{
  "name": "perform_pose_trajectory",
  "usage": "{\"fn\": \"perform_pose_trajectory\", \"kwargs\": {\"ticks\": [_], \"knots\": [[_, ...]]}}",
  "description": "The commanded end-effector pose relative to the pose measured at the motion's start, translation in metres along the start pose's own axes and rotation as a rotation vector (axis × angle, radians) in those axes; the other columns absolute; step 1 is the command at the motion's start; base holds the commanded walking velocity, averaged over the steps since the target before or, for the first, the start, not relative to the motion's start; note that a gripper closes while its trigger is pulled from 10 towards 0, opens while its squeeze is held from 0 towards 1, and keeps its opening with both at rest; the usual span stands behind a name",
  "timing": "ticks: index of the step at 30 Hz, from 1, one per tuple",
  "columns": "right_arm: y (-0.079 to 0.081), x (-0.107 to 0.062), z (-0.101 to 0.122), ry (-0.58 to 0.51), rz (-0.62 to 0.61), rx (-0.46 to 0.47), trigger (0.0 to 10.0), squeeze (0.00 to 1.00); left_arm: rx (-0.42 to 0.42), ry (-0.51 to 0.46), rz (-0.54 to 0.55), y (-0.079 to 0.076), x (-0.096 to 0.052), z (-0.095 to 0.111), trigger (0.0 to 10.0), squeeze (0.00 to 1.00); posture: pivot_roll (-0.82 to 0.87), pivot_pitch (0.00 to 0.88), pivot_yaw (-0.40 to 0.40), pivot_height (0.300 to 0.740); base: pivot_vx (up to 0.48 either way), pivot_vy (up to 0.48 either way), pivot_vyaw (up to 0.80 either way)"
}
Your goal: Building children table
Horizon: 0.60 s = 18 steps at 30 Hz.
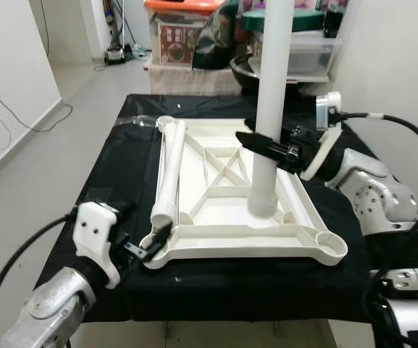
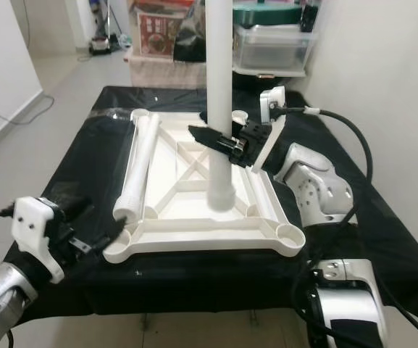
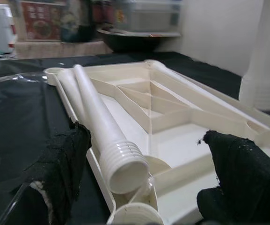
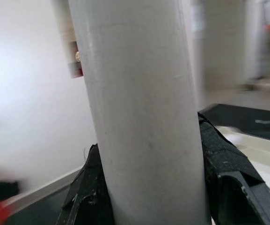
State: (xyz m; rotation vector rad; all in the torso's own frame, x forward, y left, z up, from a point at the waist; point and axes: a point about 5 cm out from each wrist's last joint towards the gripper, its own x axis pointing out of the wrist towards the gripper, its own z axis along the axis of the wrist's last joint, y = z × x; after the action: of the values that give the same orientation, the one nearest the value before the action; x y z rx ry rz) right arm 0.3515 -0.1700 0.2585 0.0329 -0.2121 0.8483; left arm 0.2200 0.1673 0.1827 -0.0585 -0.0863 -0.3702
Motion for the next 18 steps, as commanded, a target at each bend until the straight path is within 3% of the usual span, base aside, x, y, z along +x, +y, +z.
{"fn": "perform_pose_trajectory", "kwargs": {"ticks": [1, 4, 7, 18], "knots": [[-0.002, -0.001, -0.01, 0.008, -0.131, -0.021, 10.0, 0.0, 0.02, -0.015, 0.049, 0.001, -0.001, 0.0, 10.0, 0.0, 0.1, 0.0, -0.078, 0.74, 0.0, 0.0, 0.0], [0.001, -0.001, -0.019, 0.007, -0.194, 0.005, 10.0, 0.0, 0.027, -0.032, 0.073, 0.0, 0.0, 0.001, 10.0, 0.0, 0.1, 0.0, -0.078, 0.74, 0.0, 0.0, 0.0], [0.016, 0.002, -0.041, 0.01, -0.272, 0.1, 10.0, 0.0, 0.015, -0.052, 0.153, 0.002, 0.003, 0.001, 10.0, 0.0, 0.11, 0.0, -0.077, 0.74, 0.0, -0.203, 0.0], [0.02, 0.007, -0.046, -0.022, -0.312, 0.089, 10.0, 0.0, 0.014, -0.067, 0.162, 0.001, 0.006, 0.004, 10.0, 0.0, 0.11, 0.0, -0.074, 0.74, 0.0, -0.393, 0.0]]}}
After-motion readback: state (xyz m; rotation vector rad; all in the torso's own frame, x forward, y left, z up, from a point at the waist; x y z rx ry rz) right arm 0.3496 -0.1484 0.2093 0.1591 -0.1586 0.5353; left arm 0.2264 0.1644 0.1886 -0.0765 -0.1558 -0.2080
